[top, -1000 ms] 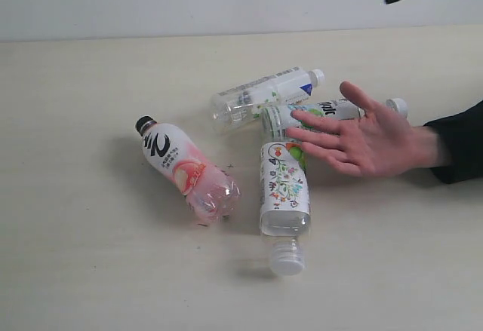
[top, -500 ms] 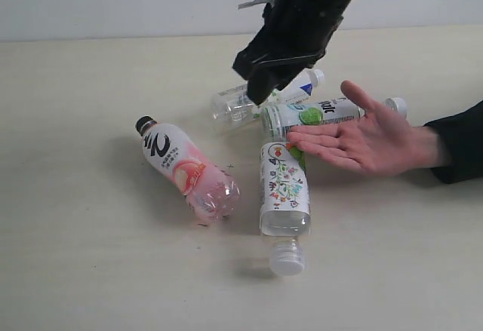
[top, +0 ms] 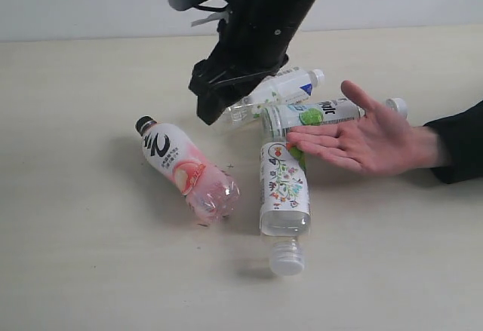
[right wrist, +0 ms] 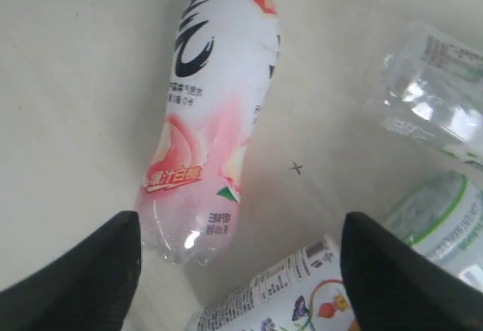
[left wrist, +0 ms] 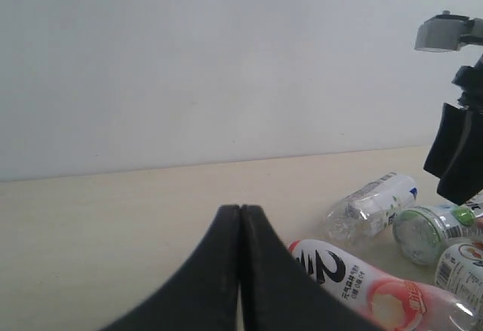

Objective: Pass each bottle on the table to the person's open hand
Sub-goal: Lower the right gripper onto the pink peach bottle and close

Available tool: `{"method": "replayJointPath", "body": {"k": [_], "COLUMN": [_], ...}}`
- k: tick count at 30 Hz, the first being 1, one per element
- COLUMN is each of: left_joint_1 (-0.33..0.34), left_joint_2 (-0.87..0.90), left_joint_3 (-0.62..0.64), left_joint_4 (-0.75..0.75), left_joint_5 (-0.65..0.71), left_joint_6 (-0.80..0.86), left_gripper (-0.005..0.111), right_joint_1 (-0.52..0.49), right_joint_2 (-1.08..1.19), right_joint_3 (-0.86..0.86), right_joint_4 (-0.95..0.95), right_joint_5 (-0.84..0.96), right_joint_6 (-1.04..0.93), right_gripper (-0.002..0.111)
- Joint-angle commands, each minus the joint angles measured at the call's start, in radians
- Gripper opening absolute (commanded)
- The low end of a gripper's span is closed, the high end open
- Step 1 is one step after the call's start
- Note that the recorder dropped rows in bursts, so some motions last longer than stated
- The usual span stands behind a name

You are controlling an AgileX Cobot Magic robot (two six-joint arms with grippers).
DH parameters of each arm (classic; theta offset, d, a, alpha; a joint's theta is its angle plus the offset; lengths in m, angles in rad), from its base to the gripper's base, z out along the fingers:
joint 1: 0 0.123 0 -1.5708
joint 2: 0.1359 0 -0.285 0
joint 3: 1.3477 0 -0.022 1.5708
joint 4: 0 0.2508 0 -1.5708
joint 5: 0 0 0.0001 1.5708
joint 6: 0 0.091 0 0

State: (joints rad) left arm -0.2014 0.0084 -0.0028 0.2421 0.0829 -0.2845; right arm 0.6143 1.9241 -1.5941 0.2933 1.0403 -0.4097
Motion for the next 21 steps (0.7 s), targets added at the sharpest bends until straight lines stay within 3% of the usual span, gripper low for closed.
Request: {"method": "replayJointPath", "body": {"k": [1, 10, 14, 21], "left_joint_1": [0.004, 0.004, 0.004, 0.004], "left_joint_2": [0.002, 0.002, 0.002, 0.002], "left_joint_3": [0.003, 0.003, 0.003, 0.003], "left_joint_4": [0.001, 0.001, 0.001, 0.001], "left_joint_5": [-0.002, -0.002, -0.002, -0.002], "left_joint_6": [-0.007, -0.007, -0.007, -0.007], "left_gripper": [0.000, 0.000, 0.000, 0.000], "right_joint_1": [0.056, 0.072, 0.089, 0.152], "right_joint_2": [0.042, 0.206, 0.247, 0.288], "right_joint_3": [-0.074, -0.237, -0.263, -0.263], "right_joint_4": [-0.099, -0.085, -0.110, -0.151], "right_joint_5": [0.025, 0.145, 0.148, 0.097], "right_joint_6": [0.082, 0.099, 0.099, 0.097], "right_gripper": [0.072, 0.073, 0.081, 0.081]}}
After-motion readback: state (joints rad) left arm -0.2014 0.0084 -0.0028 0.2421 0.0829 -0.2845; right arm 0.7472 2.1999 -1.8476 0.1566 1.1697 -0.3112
